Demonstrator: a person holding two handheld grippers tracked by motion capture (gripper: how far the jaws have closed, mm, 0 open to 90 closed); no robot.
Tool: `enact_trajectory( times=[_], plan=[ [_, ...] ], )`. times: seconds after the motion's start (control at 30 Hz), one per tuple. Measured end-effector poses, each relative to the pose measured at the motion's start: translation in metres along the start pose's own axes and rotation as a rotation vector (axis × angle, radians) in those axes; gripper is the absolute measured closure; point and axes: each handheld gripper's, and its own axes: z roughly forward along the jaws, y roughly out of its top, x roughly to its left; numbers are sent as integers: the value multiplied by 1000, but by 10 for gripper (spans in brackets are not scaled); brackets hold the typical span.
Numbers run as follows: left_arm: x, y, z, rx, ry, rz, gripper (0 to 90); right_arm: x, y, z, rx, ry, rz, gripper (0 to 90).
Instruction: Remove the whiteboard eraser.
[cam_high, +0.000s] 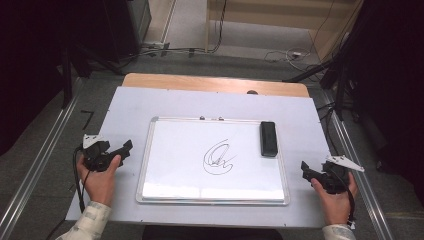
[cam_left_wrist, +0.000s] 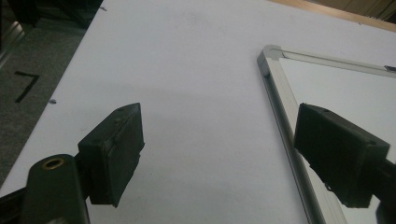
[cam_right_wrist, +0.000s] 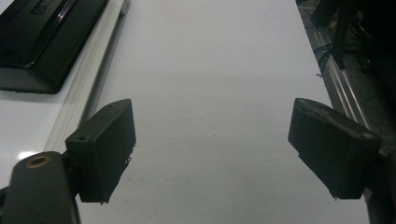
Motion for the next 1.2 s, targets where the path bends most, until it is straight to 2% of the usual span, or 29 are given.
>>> enact_trajectory(
  times=[0.2,0.43,0.63,0.9,1.03,1.2],
  plan=[
    [0,-1,-3,0,4,6,169,0,0,-3,-9,17,8,141],
    [-1,-2,-2,7,4,18,169,7,4,-5,-20,42,0,144],
    [-1,-2,-2,2,17,13,169,12,8,-1,-7,52,-5,144],
    [-1,-2,-2,6,13,20,169,21,14,4,-13,68,-14,145],
    [-1,-2,-1,7,15,18,169,28,19,8,-15,83,-21,144],
    [-1,-2,-1,8,14,20,169,43,27,19,-3,103,-35,145]
  ],
)
